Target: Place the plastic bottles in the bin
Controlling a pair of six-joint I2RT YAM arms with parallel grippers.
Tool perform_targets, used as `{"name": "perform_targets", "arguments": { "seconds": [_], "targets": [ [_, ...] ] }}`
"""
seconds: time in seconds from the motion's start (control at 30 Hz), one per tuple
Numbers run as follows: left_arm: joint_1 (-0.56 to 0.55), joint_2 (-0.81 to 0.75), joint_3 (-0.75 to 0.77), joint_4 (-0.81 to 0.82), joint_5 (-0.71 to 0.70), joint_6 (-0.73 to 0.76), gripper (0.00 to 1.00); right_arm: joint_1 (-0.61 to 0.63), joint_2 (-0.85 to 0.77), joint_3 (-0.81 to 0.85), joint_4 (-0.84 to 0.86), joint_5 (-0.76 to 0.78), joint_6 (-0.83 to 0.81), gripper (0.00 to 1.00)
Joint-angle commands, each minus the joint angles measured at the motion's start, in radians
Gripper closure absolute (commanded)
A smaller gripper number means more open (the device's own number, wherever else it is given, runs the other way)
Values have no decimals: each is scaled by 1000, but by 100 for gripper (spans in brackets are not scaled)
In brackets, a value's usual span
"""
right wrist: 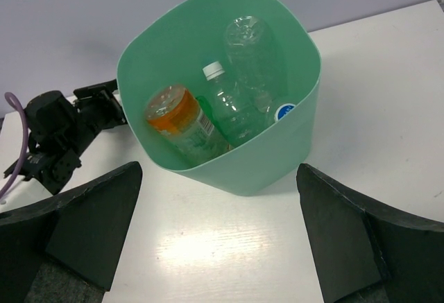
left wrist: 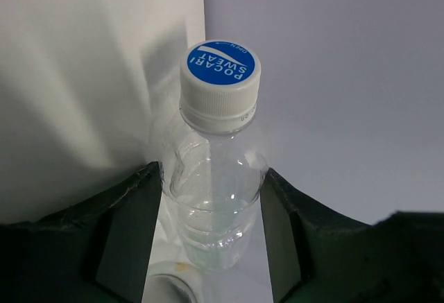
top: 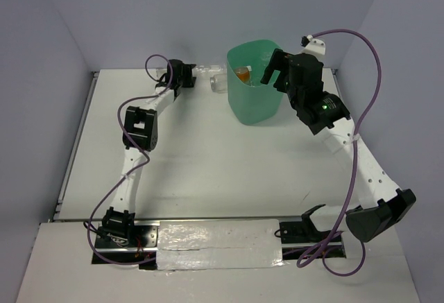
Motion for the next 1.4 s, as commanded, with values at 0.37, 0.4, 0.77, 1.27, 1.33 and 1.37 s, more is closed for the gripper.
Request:
{"name": "perform_targets", "arguments": {
  "seconds": [0.37, 0.4, 0.77, 1.27, 1.33, 1.37],
  "targets": [
    [22, -398, -70, 26, -182, 324, 44, 10, -73, 30, -41, -13, 30, 0],
    [26, -424, -52, 29, -183, 405, 44, 11, -77, 33, -46, -17, 33, 0],
    [36, -672, 68, -75, 235, 1005, 40, 37, -235, -29, -138, -7, 61, 1],
    [-244, -665, 91, -204, 380, 1245, 44, 37, -470, -123, -330, 106, 113, 1],
    [-260, -647, 89, -194, 383, 1231, 44, 39, -478, -126, -337, 109, 117, 1],
    [-267, -641, 89, -188, 383, 1228, 44, 37, -478, -128, -345, 109, 120, 1]
  ]
}}
